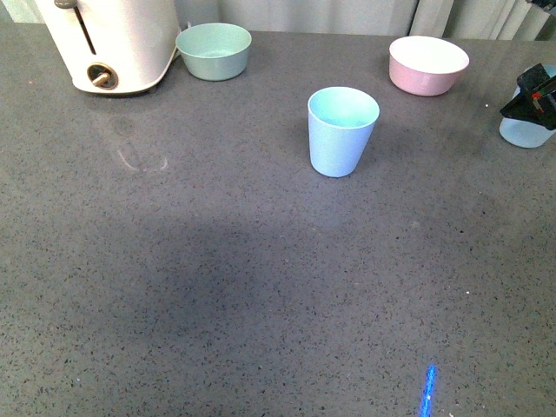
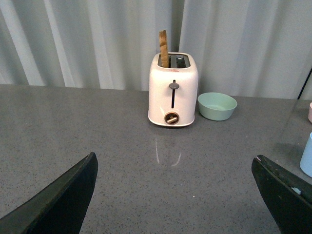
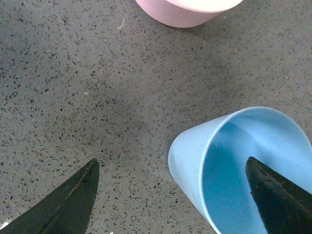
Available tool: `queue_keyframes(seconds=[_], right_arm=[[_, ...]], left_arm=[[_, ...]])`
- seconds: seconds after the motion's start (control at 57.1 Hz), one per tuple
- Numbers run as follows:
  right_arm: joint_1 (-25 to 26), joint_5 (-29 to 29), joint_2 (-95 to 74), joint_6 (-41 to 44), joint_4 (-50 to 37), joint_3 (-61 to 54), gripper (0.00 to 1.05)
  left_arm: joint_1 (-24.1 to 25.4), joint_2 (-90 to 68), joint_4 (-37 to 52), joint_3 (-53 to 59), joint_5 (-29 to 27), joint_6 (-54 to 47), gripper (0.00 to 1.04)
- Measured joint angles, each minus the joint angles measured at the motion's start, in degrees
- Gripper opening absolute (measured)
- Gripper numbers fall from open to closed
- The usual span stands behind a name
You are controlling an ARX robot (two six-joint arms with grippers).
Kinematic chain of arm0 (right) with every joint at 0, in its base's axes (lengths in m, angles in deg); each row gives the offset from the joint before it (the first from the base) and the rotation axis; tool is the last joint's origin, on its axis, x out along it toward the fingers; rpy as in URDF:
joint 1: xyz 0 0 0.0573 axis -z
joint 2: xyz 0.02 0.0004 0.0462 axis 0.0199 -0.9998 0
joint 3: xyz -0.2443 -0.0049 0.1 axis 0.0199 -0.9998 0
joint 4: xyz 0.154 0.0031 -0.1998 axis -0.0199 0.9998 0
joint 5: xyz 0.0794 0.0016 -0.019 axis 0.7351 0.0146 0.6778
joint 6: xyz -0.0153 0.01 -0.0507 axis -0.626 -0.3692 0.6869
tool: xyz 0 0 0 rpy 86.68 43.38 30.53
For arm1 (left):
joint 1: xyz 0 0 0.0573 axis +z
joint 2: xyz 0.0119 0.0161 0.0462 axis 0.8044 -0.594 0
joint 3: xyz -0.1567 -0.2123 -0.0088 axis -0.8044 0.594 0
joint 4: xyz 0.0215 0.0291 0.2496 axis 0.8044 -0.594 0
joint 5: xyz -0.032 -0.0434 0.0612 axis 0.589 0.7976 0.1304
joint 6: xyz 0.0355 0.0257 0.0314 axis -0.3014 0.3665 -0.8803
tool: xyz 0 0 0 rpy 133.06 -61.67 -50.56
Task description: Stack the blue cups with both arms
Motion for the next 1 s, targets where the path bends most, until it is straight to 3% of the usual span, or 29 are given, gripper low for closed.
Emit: queue_keyframes(seconds=[0.578, 0.824, 0.999], right_arm=[[1.55, 1.11, -0.15, -0.17, 1.44, -1.22, 0.02], [2.23, 6.05, 7.45, 0.07, 3.56, -5.77, 0.02], [-1.81, 10.97, 17.46, -0.59, 5.77, -8.96, 0.02]], left_arm=[[0.00, 0.00, 0.00, 0.00, 0.02, 0.00, 0.96], [0.00, 0.00, 0.00, 0.00, 0.00, 0.00, 0.96], [0.00, 0.00, 0.00, 0.00, 0.02, -0.02, 0.96]])
